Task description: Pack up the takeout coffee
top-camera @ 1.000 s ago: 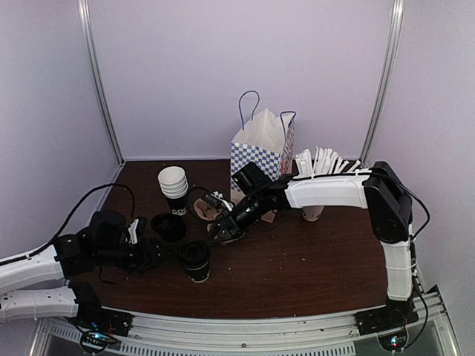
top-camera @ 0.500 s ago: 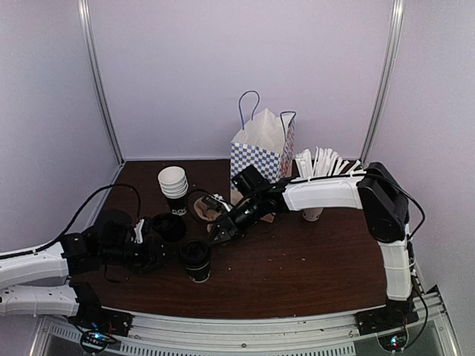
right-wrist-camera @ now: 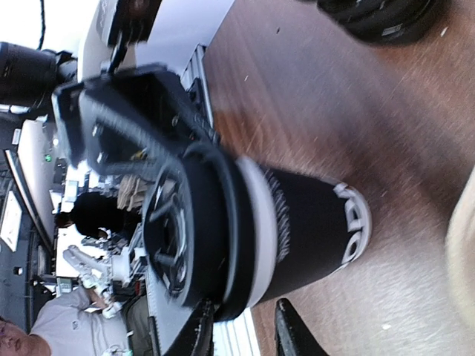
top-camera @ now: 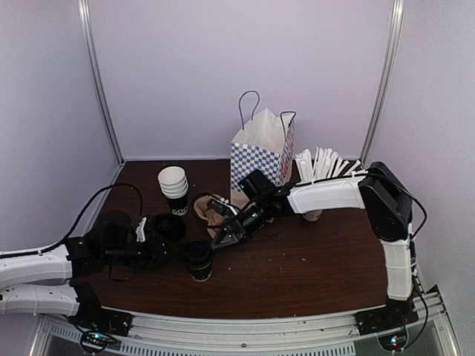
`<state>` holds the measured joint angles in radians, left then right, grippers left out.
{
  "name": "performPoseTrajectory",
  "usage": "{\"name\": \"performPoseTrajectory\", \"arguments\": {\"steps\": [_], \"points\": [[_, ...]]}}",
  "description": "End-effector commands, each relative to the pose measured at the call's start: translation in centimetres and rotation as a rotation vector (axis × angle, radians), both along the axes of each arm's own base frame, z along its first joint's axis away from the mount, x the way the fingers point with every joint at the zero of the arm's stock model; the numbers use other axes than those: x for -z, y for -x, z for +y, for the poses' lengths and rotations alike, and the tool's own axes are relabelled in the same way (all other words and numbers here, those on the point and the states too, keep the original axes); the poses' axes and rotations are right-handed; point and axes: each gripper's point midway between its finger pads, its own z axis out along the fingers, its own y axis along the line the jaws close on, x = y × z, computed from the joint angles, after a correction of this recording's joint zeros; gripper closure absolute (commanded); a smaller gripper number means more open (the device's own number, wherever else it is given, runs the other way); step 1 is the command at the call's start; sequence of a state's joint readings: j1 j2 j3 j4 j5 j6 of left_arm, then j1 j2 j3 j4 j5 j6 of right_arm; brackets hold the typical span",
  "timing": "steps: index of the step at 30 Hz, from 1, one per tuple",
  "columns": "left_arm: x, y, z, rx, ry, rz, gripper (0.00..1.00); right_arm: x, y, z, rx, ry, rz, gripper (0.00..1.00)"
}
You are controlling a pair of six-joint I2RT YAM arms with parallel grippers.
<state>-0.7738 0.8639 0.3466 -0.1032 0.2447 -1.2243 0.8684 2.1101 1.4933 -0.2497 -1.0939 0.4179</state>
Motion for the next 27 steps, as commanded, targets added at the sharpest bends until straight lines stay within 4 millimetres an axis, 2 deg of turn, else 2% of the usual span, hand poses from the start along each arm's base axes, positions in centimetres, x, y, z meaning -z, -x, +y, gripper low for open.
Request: {"name": "performPoseTrajectory", "arguments": {"steps": [1,4,9,16,21,24,27], "points": [[8.0,3.7,3.5,0.001,-0.188,0.189,0.71,4.0,2.3,-1.3,-0.007,0.104,0.070,0.73],[9.1,3.6,3.9,-0.009,-0.209,0.185,0.77,5.2,2.2,-1.1,0.000,0.136,0.086,0.75],[9.7,3.0,3.1,0.021,-0.224,0.178,0.79,6.3,2.1,-0.8,0.008,0.154,0.115,0.77],[11.4,3.3,4.3,0.039,-0.347,0.202,0.80,6.4,1.5,-0.7,0.035,0.161,0.107,0.76],[13.0,4.1,5.4,0.053,-0.411,0.231,0.82,6.0,0.1,-0.9,0.075,0.161,0.094,0.76],[14.1,4.8,5.6,0.066,-0.433,0.245,0.83,5.8,-0.1,-0.7,0.084,0.153,0.110,0.75],[14.1,4.7,5.1,0.083,-0.446,0.228,0.83,5.0,-0.3,-0.2,0.083,0.129,0.117,0.71]]}}
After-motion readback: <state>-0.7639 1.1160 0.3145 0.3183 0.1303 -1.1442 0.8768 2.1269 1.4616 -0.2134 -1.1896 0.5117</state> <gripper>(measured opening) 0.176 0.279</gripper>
